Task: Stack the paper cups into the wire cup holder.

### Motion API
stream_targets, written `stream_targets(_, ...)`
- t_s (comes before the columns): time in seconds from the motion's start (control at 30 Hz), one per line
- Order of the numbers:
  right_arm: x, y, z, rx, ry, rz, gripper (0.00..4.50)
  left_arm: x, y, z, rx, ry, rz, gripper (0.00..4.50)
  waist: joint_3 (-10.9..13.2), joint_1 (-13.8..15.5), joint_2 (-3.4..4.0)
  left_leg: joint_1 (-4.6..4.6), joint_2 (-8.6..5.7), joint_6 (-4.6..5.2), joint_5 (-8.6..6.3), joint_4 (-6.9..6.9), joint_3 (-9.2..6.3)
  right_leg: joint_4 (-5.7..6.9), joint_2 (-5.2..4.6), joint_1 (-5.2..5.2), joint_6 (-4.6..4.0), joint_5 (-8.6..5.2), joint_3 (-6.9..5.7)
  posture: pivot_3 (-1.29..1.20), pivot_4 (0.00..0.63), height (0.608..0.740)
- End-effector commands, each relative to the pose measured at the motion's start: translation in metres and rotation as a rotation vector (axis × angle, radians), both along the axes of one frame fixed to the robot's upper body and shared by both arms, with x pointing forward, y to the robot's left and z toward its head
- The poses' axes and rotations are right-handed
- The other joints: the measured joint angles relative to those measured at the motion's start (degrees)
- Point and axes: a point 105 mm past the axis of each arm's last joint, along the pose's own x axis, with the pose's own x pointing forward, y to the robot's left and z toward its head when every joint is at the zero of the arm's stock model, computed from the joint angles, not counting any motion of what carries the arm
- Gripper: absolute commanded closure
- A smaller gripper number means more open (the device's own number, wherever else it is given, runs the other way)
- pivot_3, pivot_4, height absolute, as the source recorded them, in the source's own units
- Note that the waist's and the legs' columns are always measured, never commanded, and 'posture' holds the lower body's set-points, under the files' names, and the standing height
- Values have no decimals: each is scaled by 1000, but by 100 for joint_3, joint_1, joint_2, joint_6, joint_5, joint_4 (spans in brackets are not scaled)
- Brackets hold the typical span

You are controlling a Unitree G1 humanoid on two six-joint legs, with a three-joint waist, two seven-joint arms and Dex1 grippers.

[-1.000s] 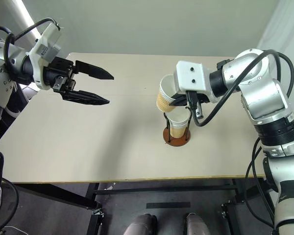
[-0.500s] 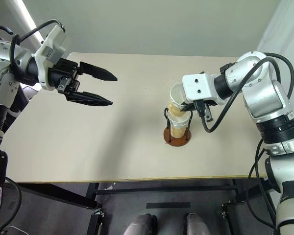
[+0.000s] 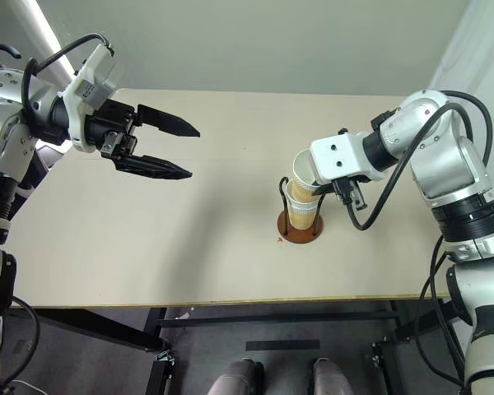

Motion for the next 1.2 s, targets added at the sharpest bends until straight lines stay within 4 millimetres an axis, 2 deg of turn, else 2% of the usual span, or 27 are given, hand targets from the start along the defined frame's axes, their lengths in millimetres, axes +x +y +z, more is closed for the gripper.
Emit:
stream_targets(0.03,0,10,4,-22,-50,37,4435,-5,2,7,-2,-26,-27,0,0,1,0,0,0,0,0,0,0,0,0,0,0,0,-1,0,150,740)
stream_targets(0.13,4,16,3,-23,-68,40,4435,-5,2,6,1,-26,-27,0,0,0,0,0,0,0,0,1,0,0,-1,0,0,0,0,0,150,740)
stream_targets(0.23,6,28,6,18,-55,50,3810,-5,2,5,5,-25,-31,0,0,-1,0,0,0,0,0,2,-1,1,-2,0,0,0,-1,0,150,740)
stream_targets(0.33,9,33,12,67,-51,37,2801,-5,1,4,7,-25,-32,0,0,-3,0,0,1,-1,1,0,-2,3,-1,-1,-1,0,-1,0,150,740)
stream_targets(0.43,17,28,20,109,-63,-7,1686,-4,2,2,7,-23,-30,0,0,5,0,-1,-1,-2,2,2,-2,2,-3,0,-3,-2,-1,0,150,740)
stream_targets(0.53,18,25,32,222,-14,-56,689,-3,1,1,1,-18,-28,0,0,9,0,-2,-4,-4,3,3,-3,2,-4,1,-4,-2,-2,0,150,740)
stream_targets(0.63,16,20,43,362,57,-113,689,-2,1,0,-21,-8,-25,0,0,8,0,-2,-4,-24,15,1,-2,2,-3,0,-4,-3,-2,0,150,740)
stream_targets(0.73,21,5,48,499,99,-207,689,0,3,1,-52,0,-13,0,0,4,0,-2,-4,-33,20,-2,0,2,-3,-1,-6,-3,-1,0,150,740)
stream_targets(0.97,41,-34,35,725,126,-452,689,12,7,2,-147,1,48,0,0,14,0,5,-4,-32,20,2,1,8,-4,5,0,0,1,0,150,740)
stream_targets(1.2,68,-63,17,890,69,-672,689,37,6,-2,-265,-63,193,0,0,9,0,27,-2,-7,6,0,1,36,-4,10,36,21,1,0,150,740)
